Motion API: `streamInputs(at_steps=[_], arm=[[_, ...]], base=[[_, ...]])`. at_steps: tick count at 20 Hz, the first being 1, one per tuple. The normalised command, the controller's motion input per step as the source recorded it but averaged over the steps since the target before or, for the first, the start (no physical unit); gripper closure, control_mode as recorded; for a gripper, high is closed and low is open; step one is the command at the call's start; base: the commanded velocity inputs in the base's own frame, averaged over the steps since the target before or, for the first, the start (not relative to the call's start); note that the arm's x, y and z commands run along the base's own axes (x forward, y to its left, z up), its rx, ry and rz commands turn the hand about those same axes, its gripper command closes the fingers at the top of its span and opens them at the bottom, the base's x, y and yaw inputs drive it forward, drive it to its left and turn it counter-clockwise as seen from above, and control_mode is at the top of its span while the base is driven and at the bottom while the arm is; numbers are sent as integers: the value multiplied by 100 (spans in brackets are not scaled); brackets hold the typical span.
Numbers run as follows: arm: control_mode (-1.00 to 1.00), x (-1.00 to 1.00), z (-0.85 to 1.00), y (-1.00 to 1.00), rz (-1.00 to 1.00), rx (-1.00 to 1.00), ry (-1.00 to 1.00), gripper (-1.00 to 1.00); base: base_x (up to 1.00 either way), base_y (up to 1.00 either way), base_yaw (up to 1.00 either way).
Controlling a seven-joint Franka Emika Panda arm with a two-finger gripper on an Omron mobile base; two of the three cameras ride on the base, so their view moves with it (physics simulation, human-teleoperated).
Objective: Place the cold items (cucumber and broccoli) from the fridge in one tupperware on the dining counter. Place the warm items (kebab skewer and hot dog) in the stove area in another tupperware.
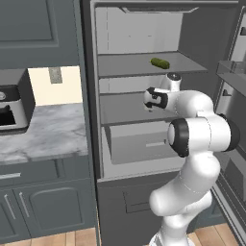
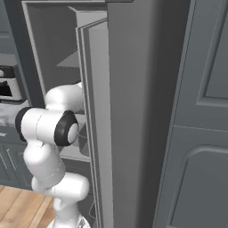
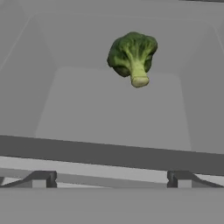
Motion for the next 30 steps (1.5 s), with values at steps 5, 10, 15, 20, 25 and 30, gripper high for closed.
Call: streamInputs(at_steps=[5, 10, 15, 20, 25, 30], arm=[[-100, 20, 0, 0, 0, 0, 0, -100], [-100, 16, 0, 0, 0, 0, 0, -100], [-100, 8, -2, 0, 0, 0, -1, -100], [-100, 8, 0, -2, 0, 0, 0, -100], [-100, 16, 0, -5, 0, 0, 0, -100], [-100, 19, -6, -9, 0, 0, 0, -100]], base=[[0, 0, 0], [0, 0, 0], [0, 0, 0], [0, 0, 0], [0, 0, 0], [0, 0, 0]])
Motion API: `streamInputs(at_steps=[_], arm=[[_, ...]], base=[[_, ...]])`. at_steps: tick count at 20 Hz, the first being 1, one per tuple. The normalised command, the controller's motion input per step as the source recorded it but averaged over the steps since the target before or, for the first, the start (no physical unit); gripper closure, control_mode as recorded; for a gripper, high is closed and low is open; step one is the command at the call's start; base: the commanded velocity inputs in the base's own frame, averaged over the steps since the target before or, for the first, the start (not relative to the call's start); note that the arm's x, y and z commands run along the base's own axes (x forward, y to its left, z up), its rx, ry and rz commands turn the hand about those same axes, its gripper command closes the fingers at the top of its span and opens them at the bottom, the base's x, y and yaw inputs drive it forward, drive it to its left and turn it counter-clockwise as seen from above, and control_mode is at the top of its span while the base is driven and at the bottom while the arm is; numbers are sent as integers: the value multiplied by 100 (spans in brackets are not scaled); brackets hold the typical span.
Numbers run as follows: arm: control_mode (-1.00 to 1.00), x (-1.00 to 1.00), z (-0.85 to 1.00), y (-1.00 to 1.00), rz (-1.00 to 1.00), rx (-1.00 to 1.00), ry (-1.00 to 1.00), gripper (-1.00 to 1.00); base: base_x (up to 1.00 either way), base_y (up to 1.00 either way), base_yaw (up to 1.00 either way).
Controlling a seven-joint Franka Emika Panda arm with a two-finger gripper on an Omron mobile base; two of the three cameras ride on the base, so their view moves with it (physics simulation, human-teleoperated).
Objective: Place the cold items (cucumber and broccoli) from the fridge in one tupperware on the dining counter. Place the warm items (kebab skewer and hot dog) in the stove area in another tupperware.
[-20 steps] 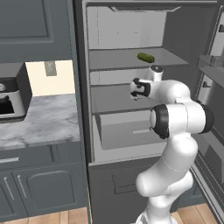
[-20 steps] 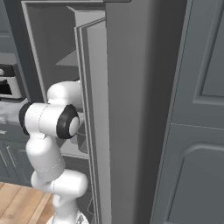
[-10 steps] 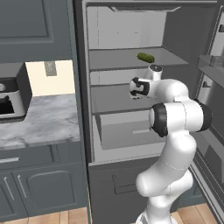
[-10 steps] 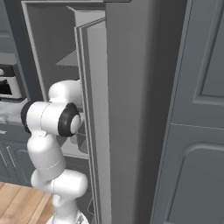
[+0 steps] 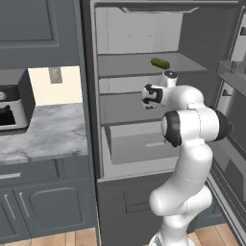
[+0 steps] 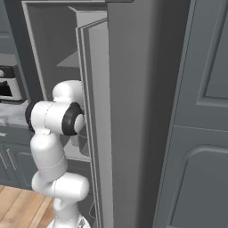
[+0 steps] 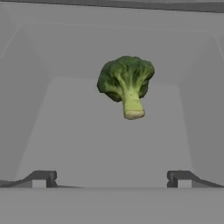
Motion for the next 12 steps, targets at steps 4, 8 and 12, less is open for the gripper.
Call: streamInputs(at_steps=[4, 8, 12], arm=[[-100, 12, -10, -11, 0, 0, 0, -100], [-100, 16, -11, -9, 0, 0, 0, -100], [-100, 18, -14, -5, 0, 0, 0, -100]], base=[[0, 0, 0], [0, 0, 0], [0, 0, 0]])
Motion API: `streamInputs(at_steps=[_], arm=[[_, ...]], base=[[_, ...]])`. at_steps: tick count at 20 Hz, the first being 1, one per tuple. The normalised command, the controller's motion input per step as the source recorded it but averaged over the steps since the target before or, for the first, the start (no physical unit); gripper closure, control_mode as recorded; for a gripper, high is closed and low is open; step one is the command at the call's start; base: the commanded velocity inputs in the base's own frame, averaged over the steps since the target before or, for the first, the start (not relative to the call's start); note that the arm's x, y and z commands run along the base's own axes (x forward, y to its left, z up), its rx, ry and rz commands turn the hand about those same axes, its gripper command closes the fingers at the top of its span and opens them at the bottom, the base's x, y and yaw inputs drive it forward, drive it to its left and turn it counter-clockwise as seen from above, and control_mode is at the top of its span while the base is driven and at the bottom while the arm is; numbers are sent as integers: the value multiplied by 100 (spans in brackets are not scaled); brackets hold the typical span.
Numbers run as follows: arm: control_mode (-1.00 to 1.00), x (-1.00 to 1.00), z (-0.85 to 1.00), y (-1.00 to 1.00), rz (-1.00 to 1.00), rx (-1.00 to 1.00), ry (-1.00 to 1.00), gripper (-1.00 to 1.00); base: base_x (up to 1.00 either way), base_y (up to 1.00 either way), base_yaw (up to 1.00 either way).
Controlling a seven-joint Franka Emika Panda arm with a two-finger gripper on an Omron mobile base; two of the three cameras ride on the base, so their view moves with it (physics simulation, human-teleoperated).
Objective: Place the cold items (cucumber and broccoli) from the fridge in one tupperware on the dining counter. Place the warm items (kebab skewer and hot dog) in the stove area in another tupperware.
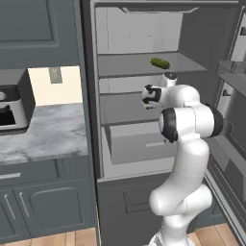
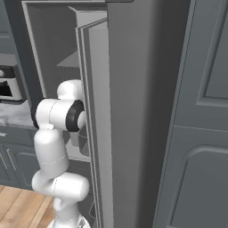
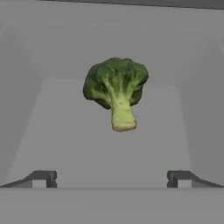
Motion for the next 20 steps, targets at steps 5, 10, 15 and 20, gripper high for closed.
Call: streamInputs(at_steps=[5, 10, 15, 20], arm=[[-100, 15, -16, -1, 0, 0, 0, -100], [-100, 13, -10, 0, 0, 0, 0, -100], [-100, 13, -7, 0, 0, 0, 0, -100], [-100, 16, -3, 0, 0, 0, 0, -100]], base=[[0, 0, 0], [0, 0, 0], [0, 0, 0], [0, 0, 0]])
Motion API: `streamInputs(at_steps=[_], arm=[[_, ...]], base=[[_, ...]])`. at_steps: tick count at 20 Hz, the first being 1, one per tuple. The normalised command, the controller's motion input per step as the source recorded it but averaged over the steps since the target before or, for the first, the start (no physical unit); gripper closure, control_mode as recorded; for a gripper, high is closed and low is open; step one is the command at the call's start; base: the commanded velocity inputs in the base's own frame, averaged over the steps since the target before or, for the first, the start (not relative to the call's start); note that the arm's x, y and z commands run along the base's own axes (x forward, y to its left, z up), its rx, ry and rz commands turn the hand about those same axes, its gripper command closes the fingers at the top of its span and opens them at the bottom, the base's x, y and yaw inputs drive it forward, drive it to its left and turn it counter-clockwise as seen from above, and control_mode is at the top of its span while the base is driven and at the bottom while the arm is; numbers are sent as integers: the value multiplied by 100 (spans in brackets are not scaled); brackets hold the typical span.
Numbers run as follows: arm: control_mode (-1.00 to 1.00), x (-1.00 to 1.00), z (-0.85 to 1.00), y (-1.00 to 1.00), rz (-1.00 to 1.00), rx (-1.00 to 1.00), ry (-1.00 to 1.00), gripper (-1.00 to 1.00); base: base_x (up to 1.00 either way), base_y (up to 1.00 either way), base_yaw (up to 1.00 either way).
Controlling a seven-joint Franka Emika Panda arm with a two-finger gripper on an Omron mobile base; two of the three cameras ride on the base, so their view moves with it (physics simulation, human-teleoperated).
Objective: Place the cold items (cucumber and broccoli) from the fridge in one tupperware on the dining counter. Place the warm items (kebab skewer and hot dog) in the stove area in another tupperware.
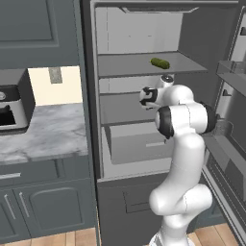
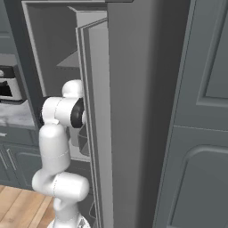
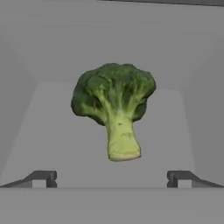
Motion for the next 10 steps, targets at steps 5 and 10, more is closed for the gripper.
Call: streamInputs(at_steps=[5, 10], arm=[[-100, 19, -2, 0, 0, 0, 0, -100], [-100, 20, -1, 0, 0, 0, 0, -100]], base=[[0, 0, 0], [0, 0, 0]])
